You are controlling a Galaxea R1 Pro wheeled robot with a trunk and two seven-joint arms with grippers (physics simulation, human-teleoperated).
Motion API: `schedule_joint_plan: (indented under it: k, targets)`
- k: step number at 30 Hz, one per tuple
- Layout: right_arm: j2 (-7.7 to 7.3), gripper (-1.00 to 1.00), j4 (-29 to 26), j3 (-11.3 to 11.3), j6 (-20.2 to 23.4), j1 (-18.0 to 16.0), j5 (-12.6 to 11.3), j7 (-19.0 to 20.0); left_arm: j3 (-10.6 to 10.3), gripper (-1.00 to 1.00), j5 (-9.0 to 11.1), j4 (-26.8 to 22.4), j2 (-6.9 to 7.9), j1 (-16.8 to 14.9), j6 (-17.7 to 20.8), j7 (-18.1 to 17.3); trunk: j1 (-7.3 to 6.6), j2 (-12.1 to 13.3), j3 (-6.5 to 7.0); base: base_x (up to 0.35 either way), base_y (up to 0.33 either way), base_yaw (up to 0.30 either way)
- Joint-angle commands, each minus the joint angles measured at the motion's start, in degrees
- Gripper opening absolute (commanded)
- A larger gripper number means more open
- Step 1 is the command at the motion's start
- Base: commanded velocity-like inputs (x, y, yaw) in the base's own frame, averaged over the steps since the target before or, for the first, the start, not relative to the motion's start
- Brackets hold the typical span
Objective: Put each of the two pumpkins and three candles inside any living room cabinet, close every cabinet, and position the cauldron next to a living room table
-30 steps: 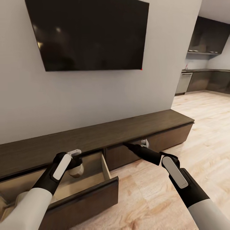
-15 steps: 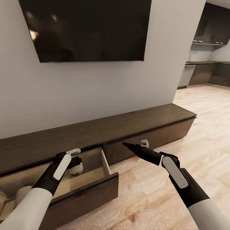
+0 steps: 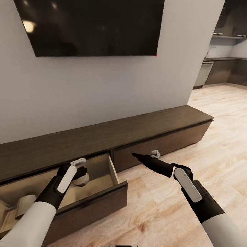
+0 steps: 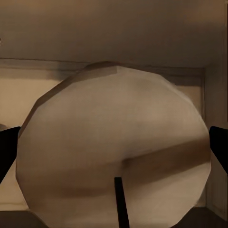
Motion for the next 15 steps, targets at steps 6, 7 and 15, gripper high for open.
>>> schedule_joint_plan:
  k: [6,7,15]
  targets:
    - [-0.04,1.00,0.00,0.05,0.14,-0.04,-0.07,0.14,-0.22,-1.00,0.60,-0.04,0.07,-0.03,-1.35,0.24,-0.01,-0.02,-0.05,0.000,0.000,0.000]
    - [-0.04,1.00,-0.01,0.05,0.14,-0.04,-0.07,0.18,-0.22,-1.00,0.62,-0.02,0.07,-0.03,-1.44,0.17,-0.01,-0.02,-0.05,0.017,0.000,0.000]
    - [-0.04,1.00,-0.08,0.05,0.13,-0.04,-0.07,0.34,-0.22,-1.00,0.69,0.00,0.07,-0.03,-1.50,0.04,-0.01,-0.02,-0.05,0.116,0.000,0.000]
